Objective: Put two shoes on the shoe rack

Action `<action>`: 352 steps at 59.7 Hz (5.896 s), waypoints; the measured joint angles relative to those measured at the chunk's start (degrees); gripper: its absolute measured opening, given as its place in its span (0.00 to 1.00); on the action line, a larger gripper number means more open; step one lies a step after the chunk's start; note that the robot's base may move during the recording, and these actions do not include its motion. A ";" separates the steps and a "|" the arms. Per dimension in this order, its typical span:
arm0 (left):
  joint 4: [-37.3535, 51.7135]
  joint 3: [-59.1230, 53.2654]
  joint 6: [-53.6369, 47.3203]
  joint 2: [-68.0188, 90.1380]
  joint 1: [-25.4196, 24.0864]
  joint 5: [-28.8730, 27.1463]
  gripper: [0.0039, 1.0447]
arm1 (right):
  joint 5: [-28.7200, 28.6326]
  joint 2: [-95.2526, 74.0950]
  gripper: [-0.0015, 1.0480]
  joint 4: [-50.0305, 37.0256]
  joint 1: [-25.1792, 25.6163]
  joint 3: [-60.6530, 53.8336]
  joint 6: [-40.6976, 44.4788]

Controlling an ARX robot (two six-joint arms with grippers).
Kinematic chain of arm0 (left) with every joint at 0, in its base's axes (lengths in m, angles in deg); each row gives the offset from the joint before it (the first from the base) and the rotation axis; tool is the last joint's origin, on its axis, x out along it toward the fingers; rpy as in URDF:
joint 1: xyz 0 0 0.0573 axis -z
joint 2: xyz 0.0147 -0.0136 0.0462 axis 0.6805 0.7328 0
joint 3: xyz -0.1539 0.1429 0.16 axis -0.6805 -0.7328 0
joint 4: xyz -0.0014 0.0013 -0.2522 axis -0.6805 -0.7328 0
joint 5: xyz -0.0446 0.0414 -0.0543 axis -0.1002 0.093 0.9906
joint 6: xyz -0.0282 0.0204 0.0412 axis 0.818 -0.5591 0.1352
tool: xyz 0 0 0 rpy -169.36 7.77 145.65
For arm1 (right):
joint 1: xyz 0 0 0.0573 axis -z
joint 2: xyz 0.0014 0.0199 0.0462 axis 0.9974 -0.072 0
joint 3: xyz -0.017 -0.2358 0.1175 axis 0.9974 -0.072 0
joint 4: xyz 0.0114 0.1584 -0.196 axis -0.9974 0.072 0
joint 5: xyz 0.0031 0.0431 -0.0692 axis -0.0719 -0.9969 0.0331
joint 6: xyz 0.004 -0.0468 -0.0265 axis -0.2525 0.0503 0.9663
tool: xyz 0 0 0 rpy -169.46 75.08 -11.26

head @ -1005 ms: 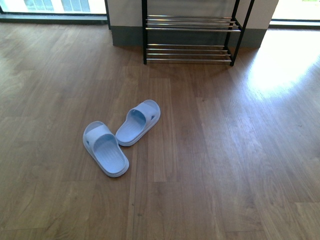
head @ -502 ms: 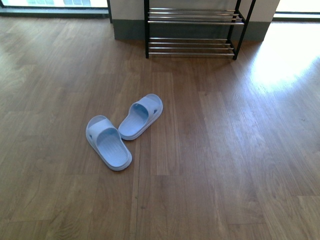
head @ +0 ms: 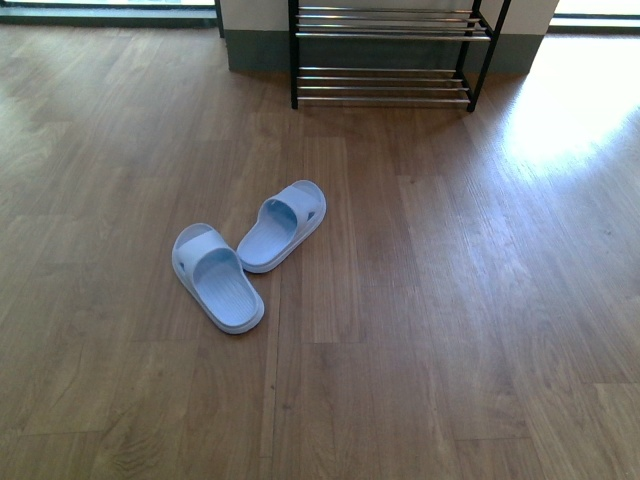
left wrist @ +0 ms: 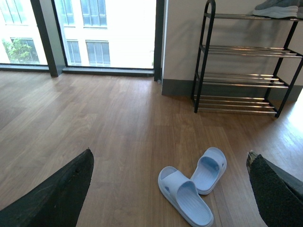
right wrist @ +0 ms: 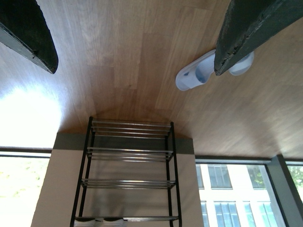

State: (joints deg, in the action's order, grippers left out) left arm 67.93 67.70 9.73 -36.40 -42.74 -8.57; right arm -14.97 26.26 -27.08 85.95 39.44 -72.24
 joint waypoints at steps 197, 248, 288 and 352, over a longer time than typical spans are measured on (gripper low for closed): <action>0.00 0.00 -0.02 0.00 -0.04 0.13 0.91 | 3.30 -0.37 0.91 -0.96 -0.90 -0.15 -0.42; 0.00 0.00 -0.04 0.00 -0.04 0.13 0.91 | 7.08 -127.58 0.91 -38.34 4.24 40.46 2.80; 0.00 0.00 -0.04 0.00 -0.04 0.13 0.91 | 6.32 -154.55 0.91 -29.99 -0.15 60.94 7.06; 0.00 0.00 -0.04 0.00 -0.04 0.11 0.91 | 6.75 -165.35 0.61 -28.37 0.92 74.14 0.63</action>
State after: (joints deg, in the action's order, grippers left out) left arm 67.93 67.70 9.69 -36.40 -42.78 -8.46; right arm -8.21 -139.09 -55.45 86.87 113.58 -71.61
